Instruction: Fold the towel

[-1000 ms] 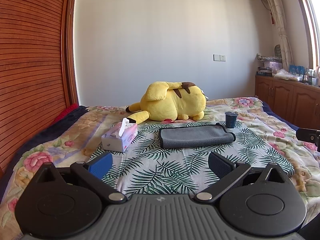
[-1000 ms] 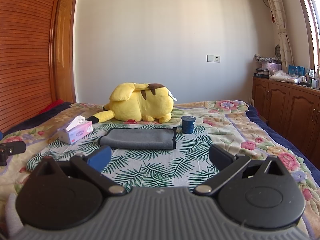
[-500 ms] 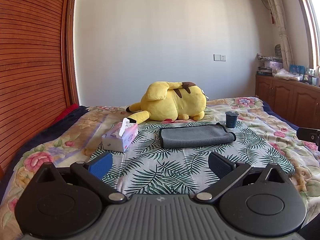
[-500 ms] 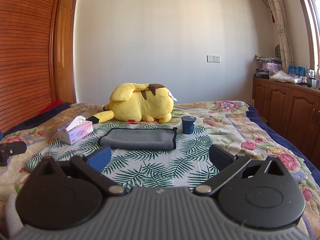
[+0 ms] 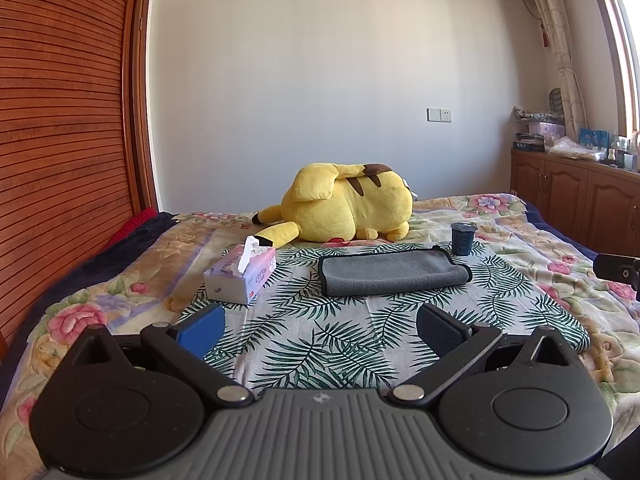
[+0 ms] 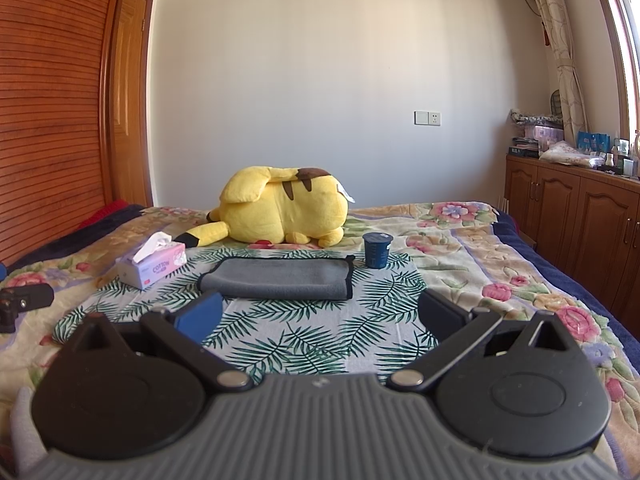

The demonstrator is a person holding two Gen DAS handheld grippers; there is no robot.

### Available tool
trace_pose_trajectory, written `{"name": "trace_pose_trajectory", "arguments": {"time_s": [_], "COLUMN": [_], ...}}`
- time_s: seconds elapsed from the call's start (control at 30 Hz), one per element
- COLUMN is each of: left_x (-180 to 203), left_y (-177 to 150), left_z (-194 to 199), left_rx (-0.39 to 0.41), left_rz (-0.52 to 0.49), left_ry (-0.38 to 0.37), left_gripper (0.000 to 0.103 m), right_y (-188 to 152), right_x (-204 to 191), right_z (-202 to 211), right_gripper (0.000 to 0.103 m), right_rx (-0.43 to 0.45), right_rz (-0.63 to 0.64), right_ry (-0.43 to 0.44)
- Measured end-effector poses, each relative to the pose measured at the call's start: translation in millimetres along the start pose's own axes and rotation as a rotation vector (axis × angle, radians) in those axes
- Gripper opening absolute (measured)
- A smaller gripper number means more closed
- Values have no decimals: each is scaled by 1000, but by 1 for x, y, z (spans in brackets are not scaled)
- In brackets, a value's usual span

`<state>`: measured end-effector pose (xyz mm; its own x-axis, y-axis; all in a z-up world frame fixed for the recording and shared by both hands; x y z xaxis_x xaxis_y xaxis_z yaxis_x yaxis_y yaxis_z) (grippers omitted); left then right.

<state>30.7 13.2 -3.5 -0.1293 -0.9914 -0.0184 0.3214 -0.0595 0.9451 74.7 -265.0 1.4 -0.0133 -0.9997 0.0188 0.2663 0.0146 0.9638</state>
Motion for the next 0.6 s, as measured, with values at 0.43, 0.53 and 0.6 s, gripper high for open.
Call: {"name": "trace_pose_trajectory", "arguments": {"time_s": [0.43, 0.53, 0.6], "left_x": [2, 2, 2], "left_y": [0, 0, 0], "left_z": [0, -1, -1], "left_rx": [-3, -4, -5], "left_rz": [-7, -7, -7], "left_ry": [2, 3, 4], "left_gripper": [85, 85, 85], "right_y": [0, 0, 0], "right_x": [0, 0, 0], "right_z": [0, 0, 0], "right_gripper": [103, 103, 103], "right_rx": [0, 0, 0], "right_rz": [0, 1, 0], "right_ry": [0, 0, 0]}}
Point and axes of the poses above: each gripper's, at about its wrist camera, not at the fingertips, and z roughly against the way its jaws point, x to its right, y to its top, the point moved 3 cm from there along -z, roughly the way its jaws point, and after that the axes turned 7 degrees about -y, right-handed, at the moved point
